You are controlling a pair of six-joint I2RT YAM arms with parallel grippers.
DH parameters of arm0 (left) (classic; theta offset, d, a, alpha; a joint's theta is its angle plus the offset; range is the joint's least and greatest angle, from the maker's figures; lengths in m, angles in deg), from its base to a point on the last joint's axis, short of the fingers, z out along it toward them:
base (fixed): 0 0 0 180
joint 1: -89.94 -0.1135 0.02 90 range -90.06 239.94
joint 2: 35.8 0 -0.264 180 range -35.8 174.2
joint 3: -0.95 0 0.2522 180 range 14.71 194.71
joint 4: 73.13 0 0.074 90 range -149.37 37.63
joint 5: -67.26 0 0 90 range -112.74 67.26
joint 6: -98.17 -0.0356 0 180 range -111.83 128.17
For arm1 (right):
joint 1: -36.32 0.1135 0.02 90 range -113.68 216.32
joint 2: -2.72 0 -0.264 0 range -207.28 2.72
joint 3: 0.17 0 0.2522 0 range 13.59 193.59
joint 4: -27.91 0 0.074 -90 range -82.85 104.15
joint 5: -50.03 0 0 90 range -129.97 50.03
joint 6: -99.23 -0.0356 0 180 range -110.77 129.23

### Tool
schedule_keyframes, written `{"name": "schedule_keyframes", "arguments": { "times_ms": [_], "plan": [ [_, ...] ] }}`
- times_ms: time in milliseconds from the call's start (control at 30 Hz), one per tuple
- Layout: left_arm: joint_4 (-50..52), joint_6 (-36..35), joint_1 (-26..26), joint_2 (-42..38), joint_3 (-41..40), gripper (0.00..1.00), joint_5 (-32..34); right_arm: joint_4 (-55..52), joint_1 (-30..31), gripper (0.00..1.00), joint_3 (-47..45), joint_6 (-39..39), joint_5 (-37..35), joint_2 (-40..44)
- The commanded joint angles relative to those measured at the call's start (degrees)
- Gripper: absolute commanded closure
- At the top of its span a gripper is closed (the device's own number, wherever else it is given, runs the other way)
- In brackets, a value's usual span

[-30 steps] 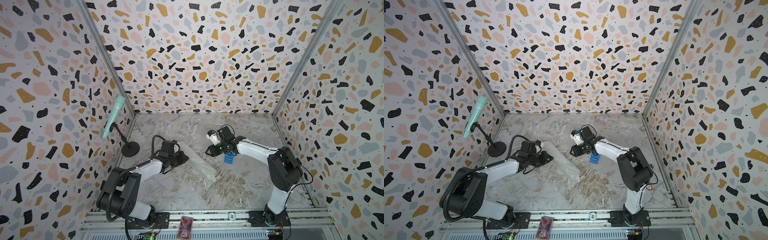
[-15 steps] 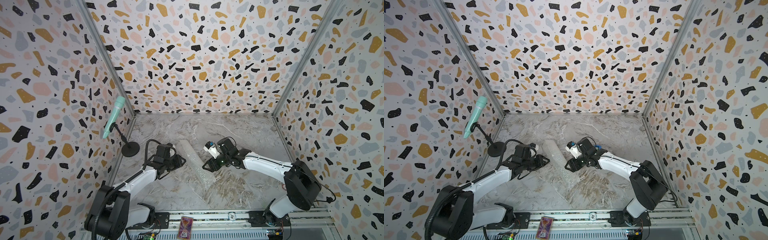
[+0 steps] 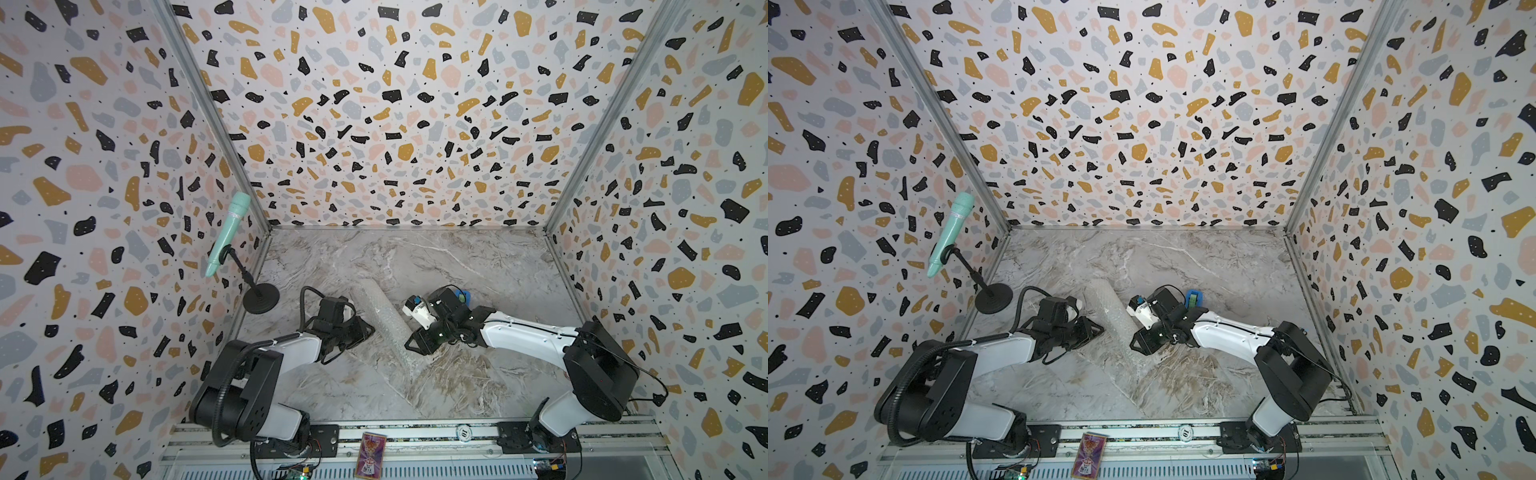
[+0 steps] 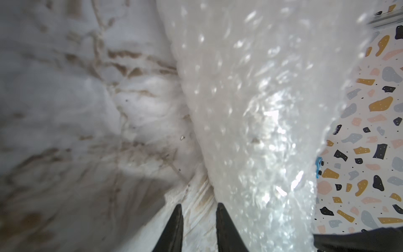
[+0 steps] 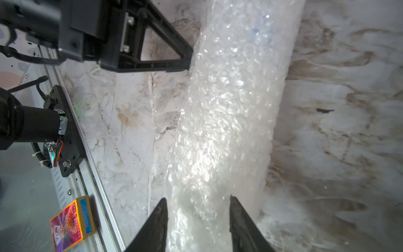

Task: Wrap wine bottles in bubble wrap
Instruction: Adjust the bubble wrap at the center of the board.

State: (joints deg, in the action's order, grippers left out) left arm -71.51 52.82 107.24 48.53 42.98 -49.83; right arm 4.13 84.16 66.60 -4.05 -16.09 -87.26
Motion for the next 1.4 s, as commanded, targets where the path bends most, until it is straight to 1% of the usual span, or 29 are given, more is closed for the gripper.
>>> {"name": "schedule_keyframes", "arguments": {
  "times_ms": [0, 133, 267, 433, 567, 633, 800, 867, 900, 967, 1067, 1167, 1367],
  "plan": [
    [-6.48, -0.23, -0.34, 2.87, 3.04, 0.72, -1.84, 1.71, 1.24, 0.58, 0.13, -1.27, -0.25, -0.31],
    [-8.59, -0.98, -0.16, 6.73, 5.42, 0.73, -3.04, 3.25, 2.22, 0.6, 0.62, -2.25, 0.38, -1.88],
    [-10.05, -1.51, 0.32, 10.51, 8.41, 0.74, -4.04, 3.13, 3.3, 0.62, 2.4, -2.43, -0.99, -3.85],
    [-10.8, -1.56, 1.42, 14.12, 10.57, 0.75, -4.82, 0.23, 4.49, 0.65, 5.87, -2.97, -6.74, -7.33],
    [-9.54, -2.21, 1.43, 14.34, 10.64, 0.75, -4.58, -2.33, 5.18, 0.64, 8.62, -3.8, -11.05, -8.92],
    [-7.83, -2.84, 1.44, 13.57, 10.6, 0.75, -3.92, -3.16, 5.16, 0.62, 9.31, -4.3, -12.42, -8.49],
    [-4.19, -3.25, 1.42, 10.21, 9.28, 0.74, -1.75, -6.94, 4.65, 0.52, 10.67, -3.79, -17.77, -4.72],
    [-2.63, -4.15, 1.33, 8.37, 8.91, 0.74, -0.45, -8.34, 3.69, 0.48, 10.79, -3.2, -19.38, -2.64],
    [0.02, -4.87, 1.05, 7.25, 8.85, 0.73, 0.41, -8.96, 2.97, 0.47, 10.79, -2.91, -20.1, -1.47],
    [3.06, -6.49, 0.55, 4.77, 9.11, 0.71, 2.07, -9.7, 1.42, 0.44, 10.79, -2.42, -21.46, 0.92],
    [7.71, -9.23, -0.82, 0.96, 10.3, 0.67, 4.48, -9.82, -1.62, 0.41, 10.71, -1.03, -22.34, 4.76],
    [12.6, -12.31, -2.6, -2.36, 12.7, 0.65, 6.46, -10.02, -4.62, 0.37, 10.97, 0.49, -23.57, 7.92],
    [21.19, -18.01, -4.08, -7.56, 17.89, 0.64, 8.72, -10.92, -10.6, 0.36, 9.55, 0.58, -21.34, 10.73]
  ]
}}
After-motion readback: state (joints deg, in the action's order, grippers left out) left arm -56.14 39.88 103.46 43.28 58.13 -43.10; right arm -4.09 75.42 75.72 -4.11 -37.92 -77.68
